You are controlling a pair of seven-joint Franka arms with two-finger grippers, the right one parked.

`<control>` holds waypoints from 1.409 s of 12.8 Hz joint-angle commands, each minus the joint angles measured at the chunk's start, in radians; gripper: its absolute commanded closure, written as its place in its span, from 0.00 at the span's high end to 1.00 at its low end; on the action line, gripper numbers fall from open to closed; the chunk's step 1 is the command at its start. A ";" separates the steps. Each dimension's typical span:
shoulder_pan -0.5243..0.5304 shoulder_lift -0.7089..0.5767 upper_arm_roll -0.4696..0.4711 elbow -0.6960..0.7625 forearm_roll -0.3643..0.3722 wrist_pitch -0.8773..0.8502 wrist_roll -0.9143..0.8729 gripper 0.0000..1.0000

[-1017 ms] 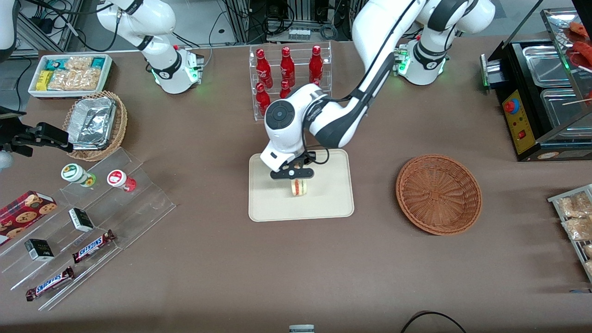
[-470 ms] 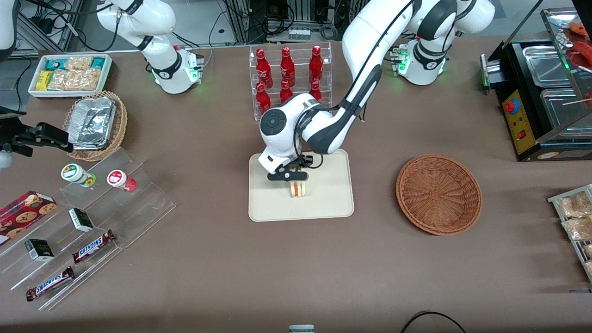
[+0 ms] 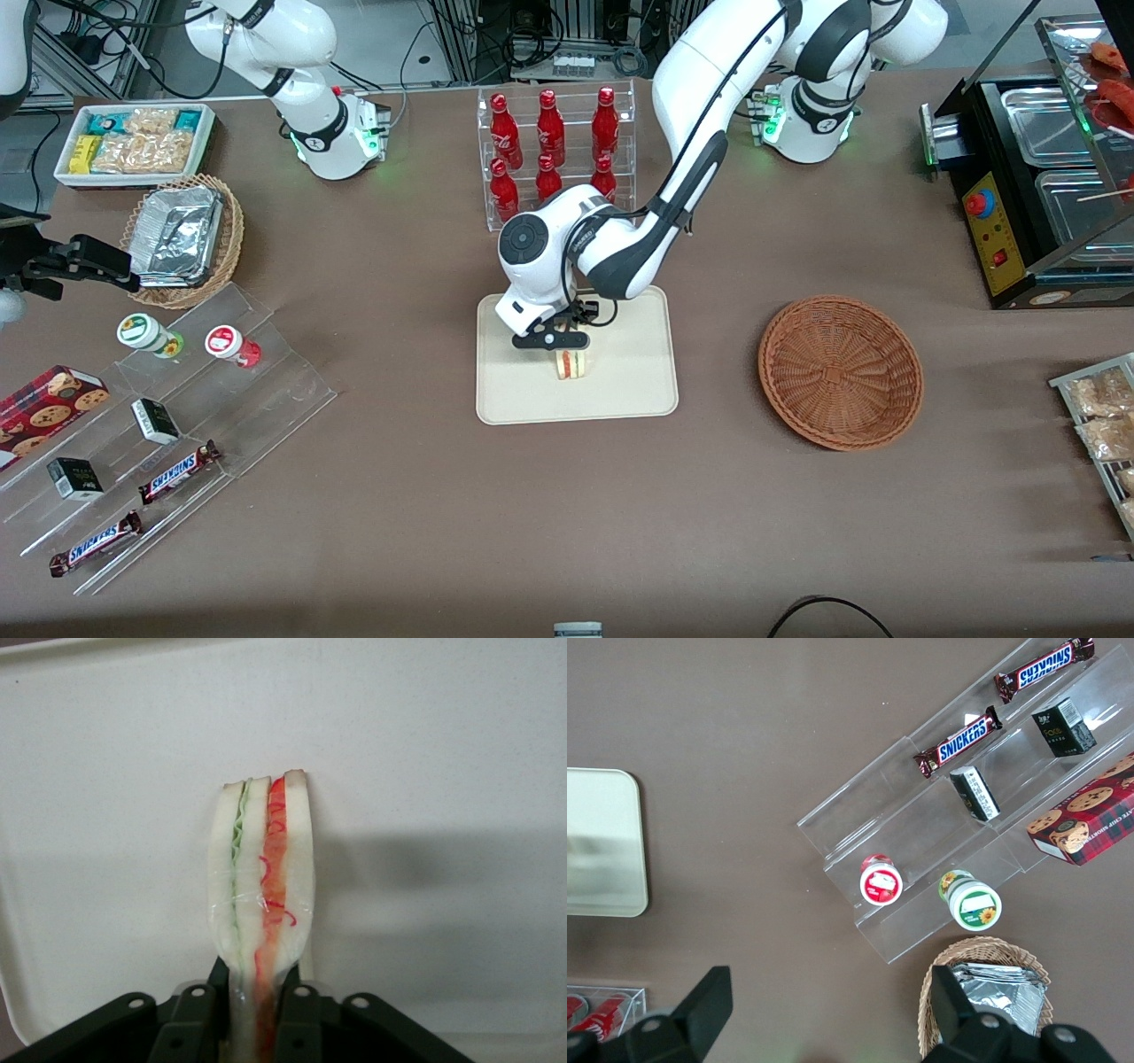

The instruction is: Place sandwich from basket to tray

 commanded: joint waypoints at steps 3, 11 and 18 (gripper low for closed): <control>-0.001 -0.089 0.014 0.025 0.006 -0.117 -0.026 1.00; 0.175 -0.393 0.015 0.016 -0.027 -0.432 -0.022 1.00; 0.436 -0.630 0.015 -0.044 -0.062 -0.664 0.360 1.00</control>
